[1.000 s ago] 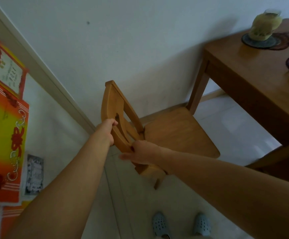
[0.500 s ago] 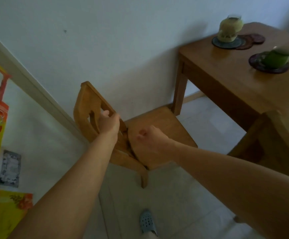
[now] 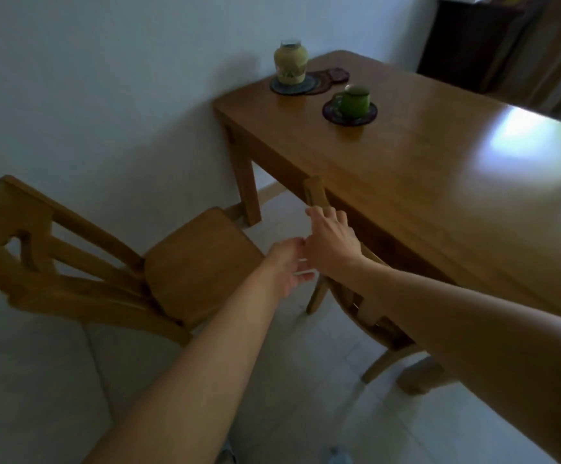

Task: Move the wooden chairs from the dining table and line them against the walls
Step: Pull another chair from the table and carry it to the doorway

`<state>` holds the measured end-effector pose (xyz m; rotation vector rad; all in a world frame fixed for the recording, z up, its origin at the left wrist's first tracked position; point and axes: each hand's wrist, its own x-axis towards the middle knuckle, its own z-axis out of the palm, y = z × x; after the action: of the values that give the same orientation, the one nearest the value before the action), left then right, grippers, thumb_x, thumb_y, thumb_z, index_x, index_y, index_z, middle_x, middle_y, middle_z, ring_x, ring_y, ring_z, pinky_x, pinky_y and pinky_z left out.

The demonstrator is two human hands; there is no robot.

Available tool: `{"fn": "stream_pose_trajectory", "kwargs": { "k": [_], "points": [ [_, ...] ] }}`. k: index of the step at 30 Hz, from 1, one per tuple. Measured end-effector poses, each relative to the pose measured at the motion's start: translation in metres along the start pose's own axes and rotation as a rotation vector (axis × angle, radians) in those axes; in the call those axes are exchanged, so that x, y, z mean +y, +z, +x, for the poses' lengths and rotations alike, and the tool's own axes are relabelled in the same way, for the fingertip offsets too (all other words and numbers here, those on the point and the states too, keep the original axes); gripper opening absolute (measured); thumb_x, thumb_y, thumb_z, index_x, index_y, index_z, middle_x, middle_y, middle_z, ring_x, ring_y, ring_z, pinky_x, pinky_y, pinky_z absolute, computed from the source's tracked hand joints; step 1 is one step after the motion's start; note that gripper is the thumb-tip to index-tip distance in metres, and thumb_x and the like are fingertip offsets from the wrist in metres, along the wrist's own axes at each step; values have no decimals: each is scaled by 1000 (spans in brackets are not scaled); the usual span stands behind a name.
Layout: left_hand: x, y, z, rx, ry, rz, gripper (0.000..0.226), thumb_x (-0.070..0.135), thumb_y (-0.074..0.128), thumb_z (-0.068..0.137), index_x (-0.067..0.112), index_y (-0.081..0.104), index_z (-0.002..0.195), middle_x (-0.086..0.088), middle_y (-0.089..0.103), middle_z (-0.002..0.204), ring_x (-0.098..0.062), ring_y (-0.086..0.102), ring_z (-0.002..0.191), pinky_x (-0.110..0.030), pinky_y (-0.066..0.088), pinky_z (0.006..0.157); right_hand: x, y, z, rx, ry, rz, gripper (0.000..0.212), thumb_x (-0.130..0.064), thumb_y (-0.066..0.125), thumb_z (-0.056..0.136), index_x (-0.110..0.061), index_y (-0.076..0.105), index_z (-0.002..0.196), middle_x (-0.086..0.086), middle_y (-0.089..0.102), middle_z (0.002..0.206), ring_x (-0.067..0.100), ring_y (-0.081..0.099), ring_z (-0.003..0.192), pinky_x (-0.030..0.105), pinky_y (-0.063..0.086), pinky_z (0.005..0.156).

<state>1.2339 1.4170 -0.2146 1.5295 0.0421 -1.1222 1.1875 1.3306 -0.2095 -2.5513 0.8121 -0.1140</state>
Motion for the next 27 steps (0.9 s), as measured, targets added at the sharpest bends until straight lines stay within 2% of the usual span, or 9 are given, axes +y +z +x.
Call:
{"fn": "stream_pose_trajectory", "kwargs": {
  "k": [2,5,7,11,13,16,18,21,27],
  "points": [
    [-8,47,-5,-17,-8,-53,30,23,44,102,10,59,124,-10,65,118,-27,62,106,-44,49,96,38,-23,-14,24,20,3,55,-16,61,86,-17,41,137,10,43,136,29,40,121,43,46,92],
    [-18,76,-7,21,-32,-116,29,22,48,100,7,60,121,-11,67,104,-24,63,90,-41,53,87,68,-37,-27,-41,76,53,54,-20,55,91,-17,35,142,10,40,138,29,43,122,41,46,87],
    [-28,94,-8,46,-71,-123,27,18,51,98,3,61,118,-13,66,97,-25,64,91,-42,54,91,88,-45,-39,-136,104,99,60,-25,52,94,-16,26,147,13,40,140,30,49,119,38,47,84],
    [-47,118,-4,58,-127,-89,35,28,56,96,5,60,122,-14,65,118,-26,61,107,-39,51,98,119,-56,-60,-280,147,190,76,-38,59,92,-13,18,150,13,50,135,24,59,108,29,49,79],
    [-53,126,-2,71,-145,-91,42,32,60,94,8,55,129,-13,63,124,-26,60,109,-36,51,95,131,-60,-69,-337,152,209,73,-43,61,90,-11,27,146,9,55,129,19,60,103,27,50,79],
    [-60,135,2,90,-160,-112,52,33,68,89,9,51,131,-14,64,123,-30,60,109,-40,52,95,147,-65,-80,-451,111,129,45,-37,68,86,-16,50,122,-1,63,105,11,62,87,22,49,68],
    [-65,142,2,100,-158,-133,55,31,72,86,9,50,130,-15,63,121,-30,60,109,-38,52,91,156,-67,-85,-554,92,44,33,-30,68,83,-21,54,112,-3,64,96,10,62,82,22,47,63],
    [-70,151,2,131,-155,-124,57,30,75,83,10,49,130,-14,61,122,-30,58,107,-37,50,84,170,-69,-89,-627,98,-52,36,-27,70,79,-24,56,112,-6,62,90,9,59,78,20,39,58],
    [-65,156,3,244,-126,-121,52,18,76,82,10,49,125,-16,61,115,-32,62,98,-47,57,85,180,-66,-82,-662,99,-172,33,-8,65,80,-19,62,112,0,65,88,16,62,82,22,47,63]
  ]
}}
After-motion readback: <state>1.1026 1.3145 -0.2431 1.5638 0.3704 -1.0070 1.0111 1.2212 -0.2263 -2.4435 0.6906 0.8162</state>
